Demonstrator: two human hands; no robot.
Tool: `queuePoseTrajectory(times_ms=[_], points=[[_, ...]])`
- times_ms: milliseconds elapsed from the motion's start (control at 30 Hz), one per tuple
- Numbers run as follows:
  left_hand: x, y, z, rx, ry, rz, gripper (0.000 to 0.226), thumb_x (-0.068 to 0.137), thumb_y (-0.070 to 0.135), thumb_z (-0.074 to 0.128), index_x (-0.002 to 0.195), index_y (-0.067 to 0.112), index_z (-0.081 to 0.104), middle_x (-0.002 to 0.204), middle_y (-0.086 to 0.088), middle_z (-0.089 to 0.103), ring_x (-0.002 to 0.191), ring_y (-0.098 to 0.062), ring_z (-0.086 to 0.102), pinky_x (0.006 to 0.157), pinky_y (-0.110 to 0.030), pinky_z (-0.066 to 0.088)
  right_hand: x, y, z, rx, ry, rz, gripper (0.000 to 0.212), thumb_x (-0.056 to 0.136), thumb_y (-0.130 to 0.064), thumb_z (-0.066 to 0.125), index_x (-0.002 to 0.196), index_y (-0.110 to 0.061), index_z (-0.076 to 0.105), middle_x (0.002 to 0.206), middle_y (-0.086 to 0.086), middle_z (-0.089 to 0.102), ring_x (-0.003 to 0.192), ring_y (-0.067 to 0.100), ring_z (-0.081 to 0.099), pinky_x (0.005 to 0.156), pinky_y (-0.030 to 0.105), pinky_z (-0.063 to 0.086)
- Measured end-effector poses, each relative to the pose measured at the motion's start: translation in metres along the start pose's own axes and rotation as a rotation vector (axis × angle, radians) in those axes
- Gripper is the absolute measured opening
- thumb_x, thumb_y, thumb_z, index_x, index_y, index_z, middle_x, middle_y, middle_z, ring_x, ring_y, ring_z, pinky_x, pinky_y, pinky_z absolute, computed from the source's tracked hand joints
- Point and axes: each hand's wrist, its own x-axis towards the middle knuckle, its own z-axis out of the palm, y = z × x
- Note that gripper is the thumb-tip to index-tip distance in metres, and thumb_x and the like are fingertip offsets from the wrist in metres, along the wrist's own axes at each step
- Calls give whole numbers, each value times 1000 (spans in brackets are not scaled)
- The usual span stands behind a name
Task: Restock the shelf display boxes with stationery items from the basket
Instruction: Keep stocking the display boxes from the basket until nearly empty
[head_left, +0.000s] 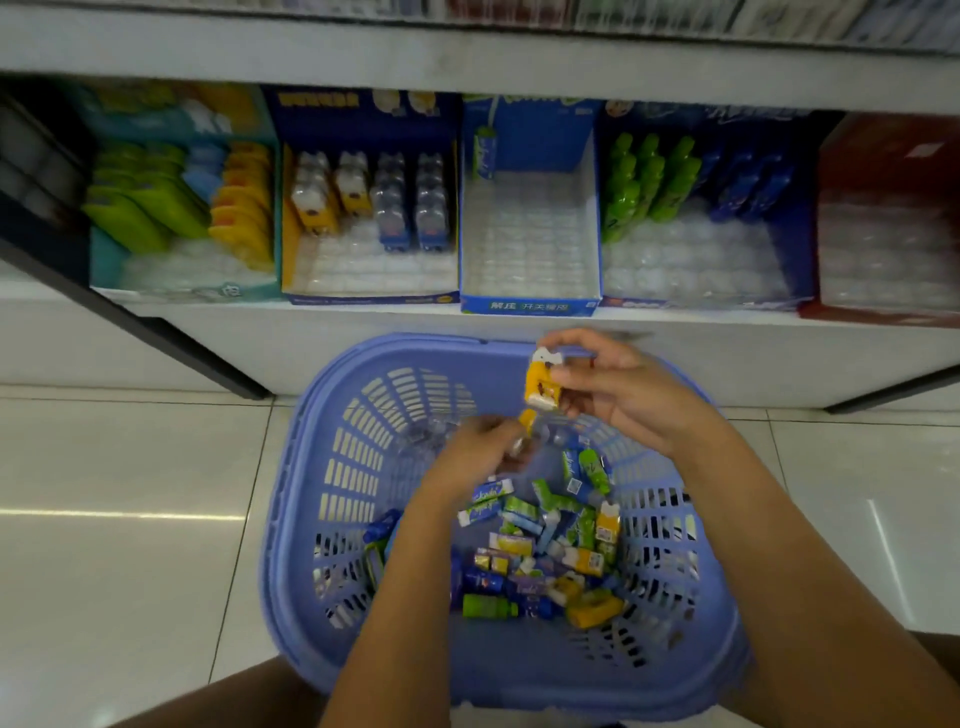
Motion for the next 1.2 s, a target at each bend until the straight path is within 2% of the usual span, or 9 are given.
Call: queuePoseTrajectory(times_ms=[167,267,367,533,667,967,1067,1133,1200], points=[[-51,53,-49,-147,233,176,25,88,29,60,69,14,67,57,1,56,46,-10,43,44,-20,36,23,-45,57,-174,168,-363,21,86,5,59,95,-14,57,81,6,62,59,12,63,59,21,54],[-76,74,-72,-197,317,345,23,80,33,73,82,10,69,55,6,39,46,-8,30,41,-18,27,52,-73,92,-418,273,-543,19,87,-3,63,93,-20,56,86,-3,60,72,8,62,67,19,54],[-95,83,-85,-191,414,446,13,81,27,74,70,22,69,46,14,37,42,-3,31,40,-13,29,93,-92,119,-715,354,-648,13,86,-11,66,96,-16,60,87,-7,61,74,0,56,72,14,50],[-108,84,-97,-119,466,506,35,85,26,70,51,25,60,46,11,41,45,-6,36,44,-16,35,153,-104,136,-1220,337,-543,19,88,-13,61,107,-13,61,104,4,66,93,18,60,86,35,50],[-110,84,-104,-194,412,522,34,87,19,68,54,24,61,49,8,51,48,-7,47,50,-20,43,168,-104,139,-1420,315,-468,20,89,-16,59,108,-16,60,113,9,65,105,26,59,90,39,48],[-108,84,-112,-131,425,496,26,88,18,66,65,17,55,51,8,49,48,-6,44,53,-20,42,170,-120,149,-1687,288,-456,23,89,-12,59,110,-7,65,125,15,53,117,31,48,95,33,38],[-106,86,-115,2,513,464,17,85,21,70,82,5,65,58,2,56,50,-6,50,55,-20,46,150,-128,160,-1551,235,-444,26,89,-21,62,115,-17,65,123,7,55,105,20,52,84,22,39],[-105,87,-119,92,561,459,18,82,23,73,84,6,68,62,-2,61,55,-10,54,57,-22,46,125,-125,168,-1304,53,-458,26,85,-29,68,110,-26,66,106,-6,62,85,7,53,68,13,41],[-106,90,-121,163,579,473,14,80,23,75,76,12,66,63,-1,61,55,-9,53,55,-19,42,99,-119,176,-1136,-215,-383,28,81,-32,72,108,-31,66,97,-15,64,76,-1,56,68,8,44]])
